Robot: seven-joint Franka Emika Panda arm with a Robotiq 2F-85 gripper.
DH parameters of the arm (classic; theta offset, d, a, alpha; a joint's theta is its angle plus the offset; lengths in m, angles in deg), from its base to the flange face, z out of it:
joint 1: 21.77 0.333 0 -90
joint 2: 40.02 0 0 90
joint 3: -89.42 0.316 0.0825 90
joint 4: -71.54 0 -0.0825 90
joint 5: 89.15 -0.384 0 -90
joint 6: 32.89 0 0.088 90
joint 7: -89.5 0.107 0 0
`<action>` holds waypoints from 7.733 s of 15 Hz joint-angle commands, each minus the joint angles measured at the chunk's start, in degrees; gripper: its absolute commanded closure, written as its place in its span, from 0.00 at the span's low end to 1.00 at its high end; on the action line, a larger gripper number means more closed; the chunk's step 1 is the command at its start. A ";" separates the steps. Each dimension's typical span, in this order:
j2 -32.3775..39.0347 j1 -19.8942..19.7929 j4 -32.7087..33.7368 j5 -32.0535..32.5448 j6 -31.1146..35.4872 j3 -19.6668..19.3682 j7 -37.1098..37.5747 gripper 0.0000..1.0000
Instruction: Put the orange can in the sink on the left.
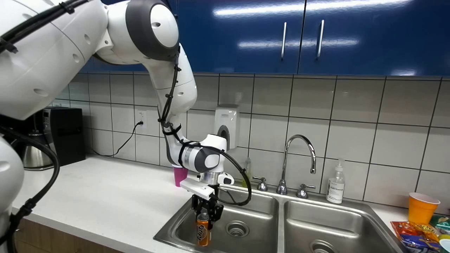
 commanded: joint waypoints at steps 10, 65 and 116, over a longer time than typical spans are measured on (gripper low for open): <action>1.82 -0.66 1.18 0.54 0.26 0.83 0.50 0.36; -1.80 -1.84 -6.33 2.32 8.54 -0.32 1.08 0.00; -31.70 7.65 -33.90 17.16 9.09 3.94 -7.09 0.00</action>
